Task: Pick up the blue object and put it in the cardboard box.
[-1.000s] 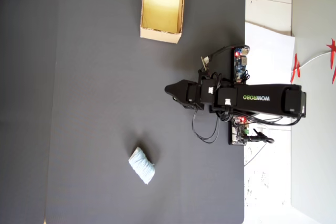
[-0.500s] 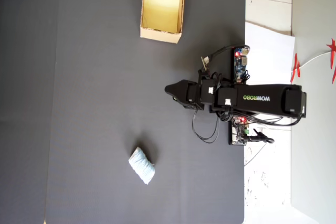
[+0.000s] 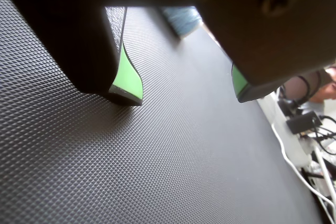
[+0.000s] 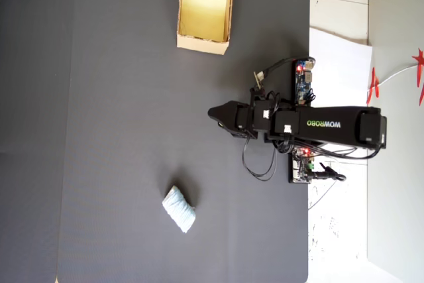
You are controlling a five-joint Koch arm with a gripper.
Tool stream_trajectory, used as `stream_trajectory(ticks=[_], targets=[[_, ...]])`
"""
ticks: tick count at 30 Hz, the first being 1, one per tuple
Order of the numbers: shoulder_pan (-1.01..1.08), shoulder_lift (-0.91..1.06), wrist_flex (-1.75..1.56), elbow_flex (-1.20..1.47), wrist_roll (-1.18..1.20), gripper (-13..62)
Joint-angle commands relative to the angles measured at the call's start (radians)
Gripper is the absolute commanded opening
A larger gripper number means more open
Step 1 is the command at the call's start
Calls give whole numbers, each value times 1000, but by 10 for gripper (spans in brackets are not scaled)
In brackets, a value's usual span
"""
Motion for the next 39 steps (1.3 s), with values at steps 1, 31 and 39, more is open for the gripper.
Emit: stream_trajectory(ticks=[1,31,39], targets=[[9,87,110,40,11,340],[-476,87,-17,37,261,338],[-581,87,-43,32,354,339]])
